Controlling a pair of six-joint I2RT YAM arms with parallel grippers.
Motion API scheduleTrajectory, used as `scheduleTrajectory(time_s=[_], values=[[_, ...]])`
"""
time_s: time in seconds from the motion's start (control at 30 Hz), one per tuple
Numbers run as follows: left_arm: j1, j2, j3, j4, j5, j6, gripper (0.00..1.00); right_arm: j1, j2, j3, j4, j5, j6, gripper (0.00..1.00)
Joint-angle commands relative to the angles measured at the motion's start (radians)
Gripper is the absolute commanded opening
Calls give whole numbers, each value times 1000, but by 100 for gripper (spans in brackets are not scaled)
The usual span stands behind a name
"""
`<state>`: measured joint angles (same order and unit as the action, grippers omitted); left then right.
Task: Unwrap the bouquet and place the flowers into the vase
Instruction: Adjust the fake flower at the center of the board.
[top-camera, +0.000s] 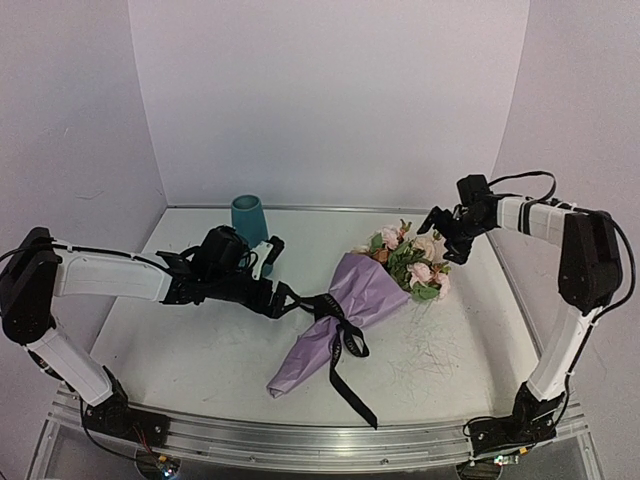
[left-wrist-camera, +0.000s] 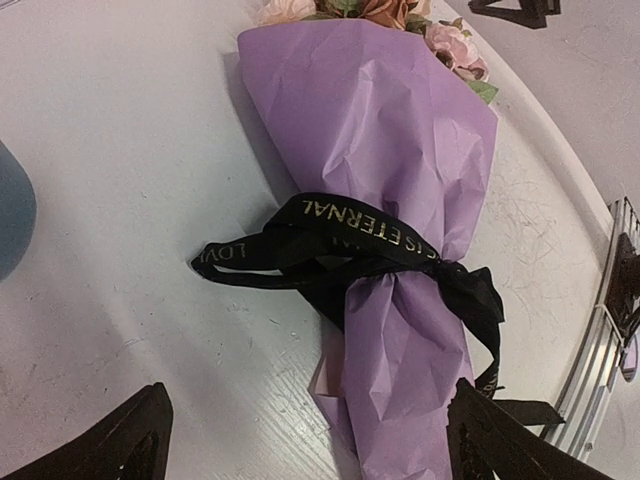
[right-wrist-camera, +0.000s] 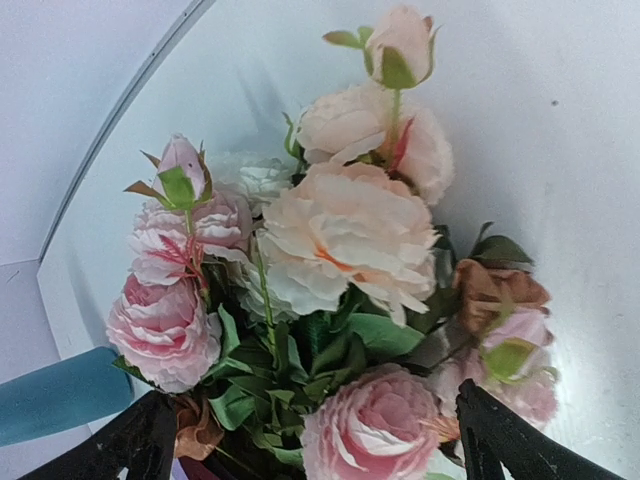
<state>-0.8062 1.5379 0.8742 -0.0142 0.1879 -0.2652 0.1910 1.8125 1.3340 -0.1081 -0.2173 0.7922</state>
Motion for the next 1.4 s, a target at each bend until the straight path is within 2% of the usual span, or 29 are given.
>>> scheduleTrajectory(time_s=[0.0,0.13,0.3,0.43,0.6,0.9,1.37], values=[[-5,-14,2,54,5,-34,96,1,-165,-65,-79,53,-108,97],[-5,18,16,57,34,-45,92,58,-260,-156,-97,44,-107,94],[-5,51,20,56,66,-52,87,210,-315,-288,-60,6,-23,93],[-6,73,11,56,83,-57,85,268,-335,-401,84,-64,59,93],[-10,125,12,56,147,-64,81,277,-306,-492,246,-141,125,92],[-61,210,21,57,223,-106,74,287,-214,-495,337,-175,149,85],[-167,277,87,74,314,-132,74,261,-93,-349,290,-97,144,81]])
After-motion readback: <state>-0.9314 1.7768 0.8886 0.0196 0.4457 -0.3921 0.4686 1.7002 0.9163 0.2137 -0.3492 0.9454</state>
